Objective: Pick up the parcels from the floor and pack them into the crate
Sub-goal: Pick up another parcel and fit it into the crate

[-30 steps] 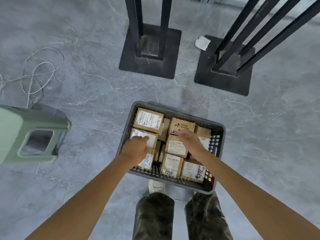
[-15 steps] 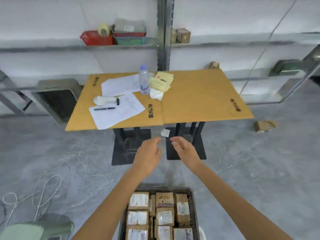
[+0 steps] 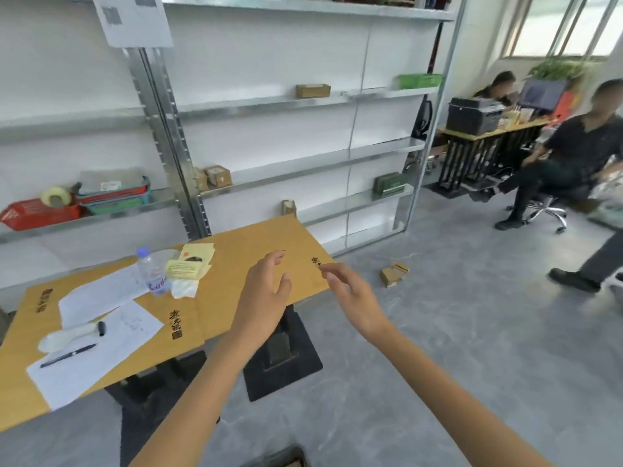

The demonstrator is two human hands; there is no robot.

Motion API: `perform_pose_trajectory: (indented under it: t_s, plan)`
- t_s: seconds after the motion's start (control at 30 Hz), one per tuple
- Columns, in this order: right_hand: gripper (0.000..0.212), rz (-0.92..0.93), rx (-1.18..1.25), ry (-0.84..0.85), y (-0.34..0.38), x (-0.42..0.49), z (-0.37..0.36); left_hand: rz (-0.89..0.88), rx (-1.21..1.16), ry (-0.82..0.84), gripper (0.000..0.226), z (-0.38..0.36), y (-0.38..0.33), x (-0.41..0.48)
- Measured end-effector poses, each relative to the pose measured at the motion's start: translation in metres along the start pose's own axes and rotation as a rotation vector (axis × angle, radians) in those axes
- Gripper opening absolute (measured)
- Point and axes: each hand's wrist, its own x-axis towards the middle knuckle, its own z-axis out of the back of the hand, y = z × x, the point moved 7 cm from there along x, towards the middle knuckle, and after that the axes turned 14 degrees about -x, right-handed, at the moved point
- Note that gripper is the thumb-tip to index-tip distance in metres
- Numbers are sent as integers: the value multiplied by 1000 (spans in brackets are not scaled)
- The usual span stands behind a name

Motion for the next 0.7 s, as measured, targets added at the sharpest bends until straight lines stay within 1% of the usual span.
perform_pose_trajectory:
  t_s: [0.23,0.5,0.6,0.7]
  plan:
    - [25,-40,15,-117,-69,32,118,-47,-77,114,43,-132,-46,62]
    - [21,-76,-27,-184,-171,90,262,-70,-101,169,42,-290,-99,144]
    - [22,-114,-58,-194,-208,104,304,-64,-109,167,42,-329,-110,167]
    - [22,-157,-63,-186,-240,118,331,-46,-122,158,41,-354,-111,187]
